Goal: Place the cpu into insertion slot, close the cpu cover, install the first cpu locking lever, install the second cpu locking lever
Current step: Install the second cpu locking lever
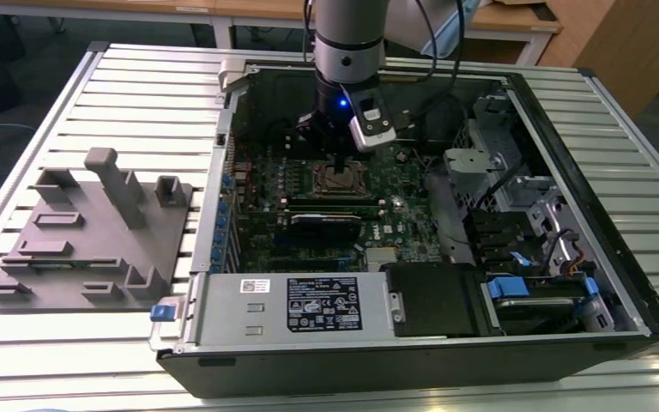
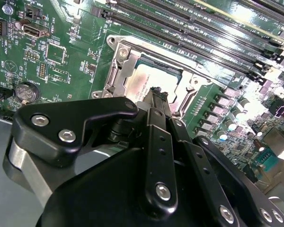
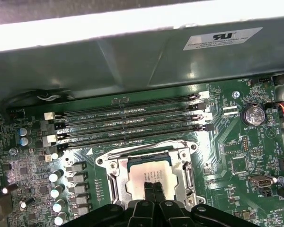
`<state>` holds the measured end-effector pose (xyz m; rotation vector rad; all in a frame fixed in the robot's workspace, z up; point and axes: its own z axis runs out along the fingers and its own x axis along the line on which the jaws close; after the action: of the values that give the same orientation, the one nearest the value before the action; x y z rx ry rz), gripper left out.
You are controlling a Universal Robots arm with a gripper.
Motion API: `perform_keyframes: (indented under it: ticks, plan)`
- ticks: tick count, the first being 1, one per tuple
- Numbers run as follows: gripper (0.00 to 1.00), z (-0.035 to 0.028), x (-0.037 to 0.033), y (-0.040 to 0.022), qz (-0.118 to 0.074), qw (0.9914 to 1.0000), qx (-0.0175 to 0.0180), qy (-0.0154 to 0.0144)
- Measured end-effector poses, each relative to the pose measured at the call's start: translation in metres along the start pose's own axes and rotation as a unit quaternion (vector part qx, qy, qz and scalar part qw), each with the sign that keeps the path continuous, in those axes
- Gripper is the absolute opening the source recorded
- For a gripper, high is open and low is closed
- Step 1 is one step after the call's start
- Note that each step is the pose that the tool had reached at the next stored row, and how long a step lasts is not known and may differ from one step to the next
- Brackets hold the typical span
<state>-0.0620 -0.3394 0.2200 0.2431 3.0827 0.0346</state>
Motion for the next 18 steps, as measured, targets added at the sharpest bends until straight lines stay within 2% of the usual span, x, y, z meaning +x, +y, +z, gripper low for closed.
perform_keyframes:
  ticks: [18]
  plan:
    - [0.11,-0.0045,-0.0002,0.0001,0.0,1.0,0.0,0.0]
